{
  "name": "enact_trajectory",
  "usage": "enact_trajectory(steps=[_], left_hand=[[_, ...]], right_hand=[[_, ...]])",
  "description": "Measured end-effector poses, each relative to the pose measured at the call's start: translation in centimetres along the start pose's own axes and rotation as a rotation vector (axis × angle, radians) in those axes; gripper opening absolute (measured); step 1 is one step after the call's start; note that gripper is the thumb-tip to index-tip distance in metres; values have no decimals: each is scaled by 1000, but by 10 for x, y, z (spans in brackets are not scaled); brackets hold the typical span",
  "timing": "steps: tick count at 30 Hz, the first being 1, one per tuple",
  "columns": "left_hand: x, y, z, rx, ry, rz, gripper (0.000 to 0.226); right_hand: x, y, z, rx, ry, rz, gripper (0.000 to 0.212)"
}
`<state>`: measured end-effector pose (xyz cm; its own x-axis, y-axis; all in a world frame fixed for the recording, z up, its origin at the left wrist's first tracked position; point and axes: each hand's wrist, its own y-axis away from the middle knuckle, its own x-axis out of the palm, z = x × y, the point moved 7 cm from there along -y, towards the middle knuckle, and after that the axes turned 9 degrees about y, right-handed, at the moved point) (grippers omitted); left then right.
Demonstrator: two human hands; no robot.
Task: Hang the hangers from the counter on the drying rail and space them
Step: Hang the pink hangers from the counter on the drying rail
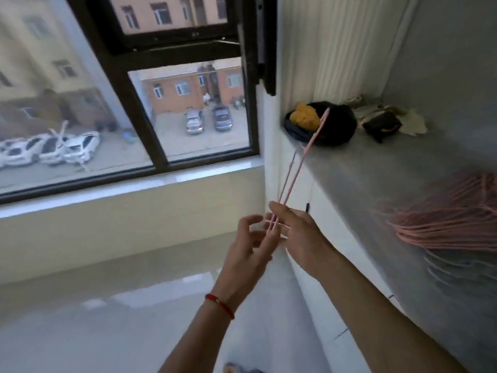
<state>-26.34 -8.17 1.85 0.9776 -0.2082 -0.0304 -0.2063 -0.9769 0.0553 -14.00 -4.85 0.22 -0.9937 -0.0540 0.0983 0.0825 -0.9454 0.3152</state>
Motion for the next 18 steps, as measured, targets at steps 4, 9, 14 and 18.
enact_trajectory(steps=[4, 9, 14, 18], left_hand=[[-88, 95, 23, -125, -2, -232, 64], [-187, 223, 42, -231, -38, -461, 58], [-293, 370, 51, -269, -91, -702, 24], [-371, 469, 46, -279, -109, -812, 16]], right_hand=[[121, 33, -40, 56, 14, 279, 36], [242, 89, -98, 204, 121, 429, 37], [355, 165, -155, 322, 209, 545, 47], [460, 236, -194, 323, 238, 606, 42]])
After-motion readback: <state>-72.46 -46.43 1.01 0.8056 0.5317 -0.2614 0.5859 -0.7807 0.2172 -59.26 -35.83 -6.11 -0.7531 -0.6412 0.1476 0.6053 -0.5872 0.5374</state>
